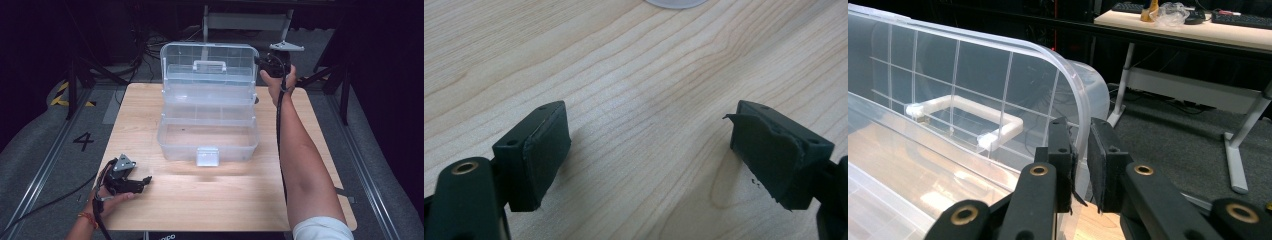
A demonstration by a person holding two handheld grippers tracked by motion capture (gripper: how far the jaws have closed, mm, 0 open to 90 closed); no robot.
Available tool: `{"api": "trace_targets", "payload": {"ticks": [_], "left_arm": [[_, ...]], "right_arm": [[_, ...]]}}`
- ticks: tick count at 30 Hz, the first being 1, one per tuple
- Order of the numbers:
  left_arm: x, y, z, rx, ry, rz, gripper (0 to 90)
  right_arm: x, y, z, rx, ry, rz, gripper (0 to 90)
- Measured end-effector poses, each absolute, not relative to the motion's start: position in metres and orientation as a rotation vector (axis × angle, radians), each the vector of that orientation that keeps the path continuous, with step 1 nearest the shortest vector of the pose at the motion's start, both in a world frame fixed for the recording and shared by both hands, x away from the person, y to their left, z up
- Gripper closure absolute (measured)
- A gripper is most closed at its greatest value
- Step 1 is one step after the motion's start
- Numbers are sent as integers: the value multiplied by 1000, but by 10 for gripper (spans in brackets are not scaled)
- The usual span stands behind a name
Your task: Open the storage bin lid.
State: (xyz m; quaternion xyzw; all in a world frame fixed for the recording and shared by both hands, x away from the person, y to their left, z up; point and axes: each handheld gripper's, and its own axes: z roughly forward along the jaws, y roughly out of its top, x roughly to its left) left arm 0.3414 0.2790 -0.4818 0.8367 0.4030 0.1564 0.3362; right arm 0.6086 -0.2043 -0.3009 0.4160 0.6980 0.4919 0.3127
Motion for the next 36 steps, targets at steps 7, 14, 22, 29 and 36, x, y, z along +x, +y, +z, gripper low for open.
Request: {"api": "trace_targets", "payload": {"ticks": [7, 14, 22, 29, 36], "left_arm": [[342, 279, -482, 2183, 1048, 411, 166], [341, 279, -482, 2181, 1052, 408, 166], [341, 279, -482, 2186, 1049, 408, 166], [341, 280, -481, 2187, 1045, 421, 168], [341, 279, -482, 2181, 1051, 415, 168]], "right_arm": [[609, -203, -301, 1097, 1838, 1272, 805], [609, -201, -305, 1105, 1834, 1248, 786], [609, -201, -319, 1110, 1868, 1263, 829], [604, -200, -323, 1083, 1885, 1241, 853], [598, -203, -325, 1065, 1899, 1249, 859]]}}
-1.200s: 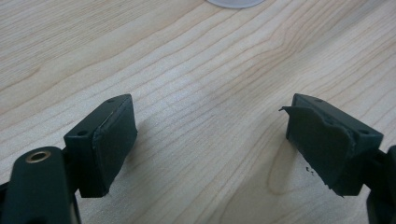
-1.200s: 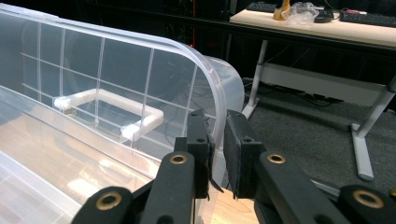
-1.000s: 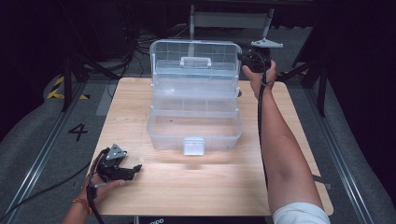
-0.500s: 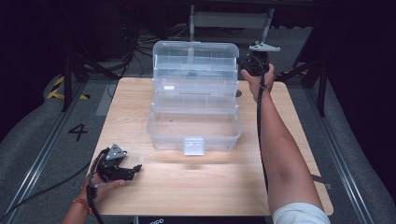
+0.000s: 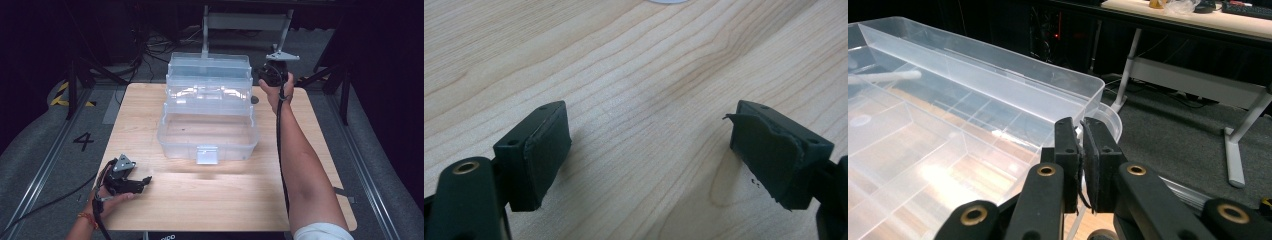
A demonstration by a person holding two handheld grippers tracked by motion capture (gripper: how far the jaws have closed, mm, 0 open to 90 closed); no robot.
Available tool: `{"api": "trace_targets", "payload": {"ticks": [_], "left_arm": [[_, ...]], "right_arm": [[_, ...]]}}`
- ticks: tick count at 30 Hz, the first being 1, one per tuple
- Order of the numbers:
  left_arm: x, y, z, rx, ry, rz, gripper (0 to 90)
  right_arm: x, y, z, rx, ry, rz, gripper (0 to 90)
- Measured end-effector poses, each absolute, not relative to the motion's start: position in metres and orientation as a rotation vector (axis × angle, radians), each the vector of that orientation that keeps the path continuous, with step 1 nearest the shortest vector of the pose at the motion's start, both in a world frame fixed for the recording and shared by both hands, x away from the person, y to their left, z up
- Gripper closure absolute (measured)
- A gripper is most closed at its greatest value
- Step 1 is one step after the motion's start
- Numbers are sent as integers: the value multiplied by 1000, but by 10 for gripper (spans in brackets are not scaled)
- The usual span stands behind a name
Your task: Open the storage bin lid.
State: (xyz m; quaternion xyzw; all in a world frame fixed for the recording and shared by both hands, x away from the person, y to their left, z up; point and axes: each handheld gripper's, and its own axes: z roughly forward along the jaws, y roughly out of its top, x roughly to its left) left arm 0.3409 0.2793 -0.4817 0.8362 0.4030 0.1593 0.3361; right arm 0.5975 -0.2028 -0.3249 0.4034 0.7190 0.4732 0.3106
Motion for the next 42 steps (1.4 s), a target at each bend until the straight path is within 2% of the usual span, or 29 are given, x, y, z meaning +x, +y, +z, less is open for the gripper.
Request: {"api": "trace_targets", "payload": {"ticks": [10, 23, 42], "left_arm": [[341, 280, -482, 2184, 1048, 419, 168], [342, 278, -482, 2183, 1057, 407, 164], [341, 278, -482, 2179, 1070, 408, 162]], "right_arm": [[577, -207, -324, 1001, 1921, 1242, 870], [526, -220, -323, 887, 1977, 1187, 895], [466, -249, -332, 836, 2046, 1175, 844]]}}
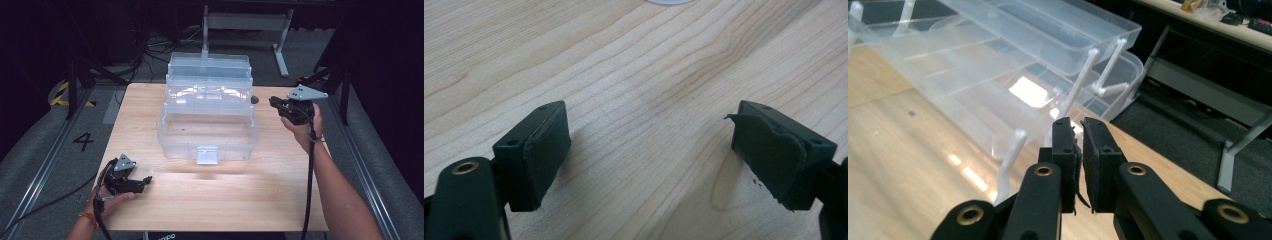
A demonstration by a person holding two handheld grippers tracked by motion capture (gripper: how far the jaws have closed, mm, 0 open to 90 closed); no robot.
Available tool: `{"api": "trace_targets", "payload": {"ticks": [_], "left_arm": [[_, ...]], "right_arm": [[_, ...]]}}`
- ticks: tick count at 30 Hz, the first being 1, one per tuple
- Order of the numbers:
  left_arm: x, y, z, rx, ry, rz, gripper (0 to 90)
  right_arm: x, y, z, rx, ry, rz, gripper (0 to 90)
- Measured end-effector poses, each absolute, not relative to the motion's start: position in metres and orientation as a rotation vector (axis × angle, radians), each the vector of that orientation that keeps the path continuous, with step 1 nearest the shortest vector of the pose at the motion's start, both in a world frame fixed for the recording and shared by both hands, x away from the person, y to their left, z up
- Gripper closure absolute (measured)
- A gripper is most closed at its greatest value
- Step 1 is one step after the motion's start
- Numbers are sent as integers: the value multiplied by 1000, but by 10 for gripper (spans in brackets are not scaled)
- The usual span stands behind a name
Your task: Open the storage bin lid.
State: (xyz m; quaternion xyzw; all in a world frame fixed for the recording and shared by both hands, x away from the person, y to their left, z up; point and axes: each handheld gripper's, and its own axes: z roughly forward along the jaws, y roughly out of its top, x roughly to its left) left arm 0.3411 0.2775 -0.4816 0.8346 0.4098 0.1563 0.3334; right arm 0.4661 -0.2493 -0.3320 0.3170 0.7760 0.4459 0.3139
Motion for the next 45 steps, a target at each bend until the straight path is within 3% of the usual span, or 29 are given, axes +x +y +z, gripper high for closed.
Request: {"api": "trace_targets", "payload": {"ticks": [12, 15, 19, 32, 45], "left_arm": [[342, 277, -482, 2181, 1063, 420, 162], [342, 277, -482, 2180, 1063, 422, 161], [342, 277, -482, 2180, 1065, 422, 161], [342, 277, -482, 2180, 1066, 422, 160], [343, 277, -481, 2187, 1056, 423, 156]], "right_arm": [[435, -273, -345, 842, 2095, 1150, 675], [424, -278, -357, 829, 2151, 1079, 590], [416, -283, -366, 831, 2167, 1066, 560], [388, -298, -407, 912, 2203, 988, 336], [363, -325, -457, 1076, 2254, 866, 253]]}}
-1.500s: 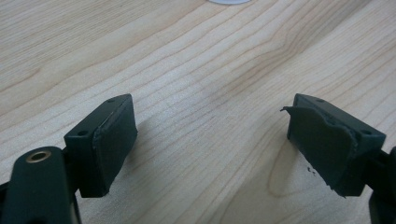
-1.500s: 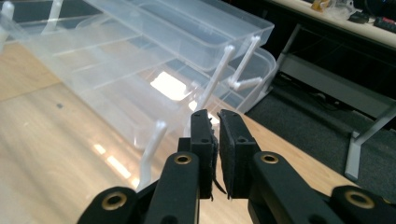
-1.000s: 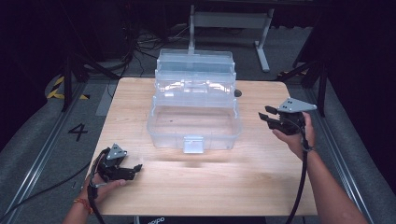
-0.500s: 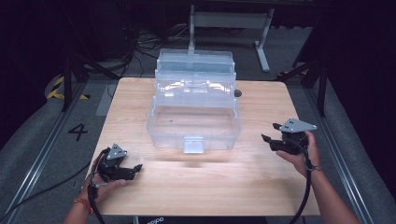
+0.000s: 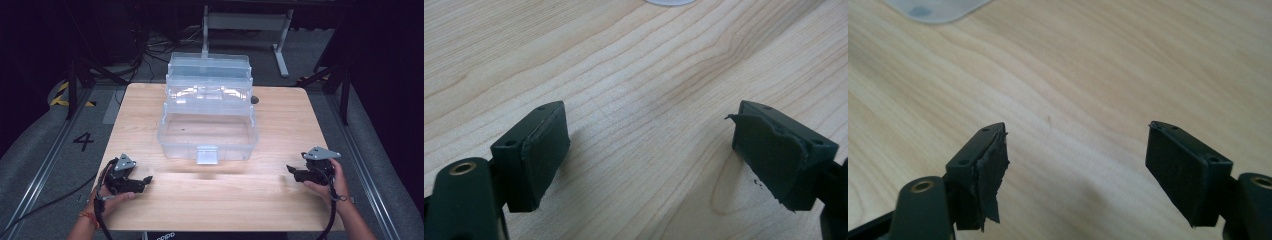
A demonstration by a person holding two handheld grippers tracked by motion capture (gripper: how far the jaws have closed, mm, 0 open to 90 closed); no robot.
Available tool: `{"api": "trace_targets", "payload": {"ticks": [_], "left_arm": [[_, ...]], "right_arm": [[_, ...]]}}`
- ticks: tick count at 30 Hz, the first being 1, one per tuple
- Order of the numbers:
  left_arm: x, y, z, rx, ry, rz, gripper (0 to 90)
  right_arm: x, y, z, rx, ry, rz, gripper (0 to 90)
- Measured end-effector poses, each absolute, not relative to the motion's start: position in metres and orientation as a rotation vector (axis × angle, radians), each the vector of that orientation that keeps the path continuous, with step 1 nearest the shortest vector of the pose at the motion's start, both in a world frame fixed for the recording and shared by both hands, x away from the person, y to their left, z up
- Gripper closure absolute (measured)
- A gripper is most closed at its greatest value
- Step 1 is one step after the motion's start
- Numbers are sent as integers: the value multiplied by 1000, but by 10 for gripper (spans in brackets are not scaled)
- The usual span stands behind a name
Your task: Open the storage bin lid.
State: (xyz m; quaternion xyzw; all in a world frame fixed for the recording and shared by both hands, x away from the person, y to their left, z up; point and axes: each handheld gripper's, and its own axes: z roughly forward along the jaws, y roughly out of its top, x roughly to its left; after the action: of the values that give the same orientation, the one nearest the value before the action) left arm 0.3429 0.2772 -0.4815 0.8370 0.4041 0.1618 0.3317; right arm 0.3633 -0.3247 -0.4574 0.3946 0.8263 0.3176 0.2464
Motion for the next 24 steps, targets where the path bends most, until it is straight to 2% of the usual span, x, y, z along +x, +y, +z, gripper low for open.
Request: {"api": "trace_targets", "payload": {"ticks": [8, 12, 24], "left_arm": [[344, 278, -481, 2193, 1048, 424, 156], [343, 277, -481, 2191, 1052, 416, 154], [343, 276, -481, 2184, 1069, 414, 153]], "right_arm": [[346, -341, -476, 1187, 2234, 870, 209], [343, -355, -486, 1291, 2195, 977, 196], [342, -358, -486, 1303, 2195, 982, 194]]}}
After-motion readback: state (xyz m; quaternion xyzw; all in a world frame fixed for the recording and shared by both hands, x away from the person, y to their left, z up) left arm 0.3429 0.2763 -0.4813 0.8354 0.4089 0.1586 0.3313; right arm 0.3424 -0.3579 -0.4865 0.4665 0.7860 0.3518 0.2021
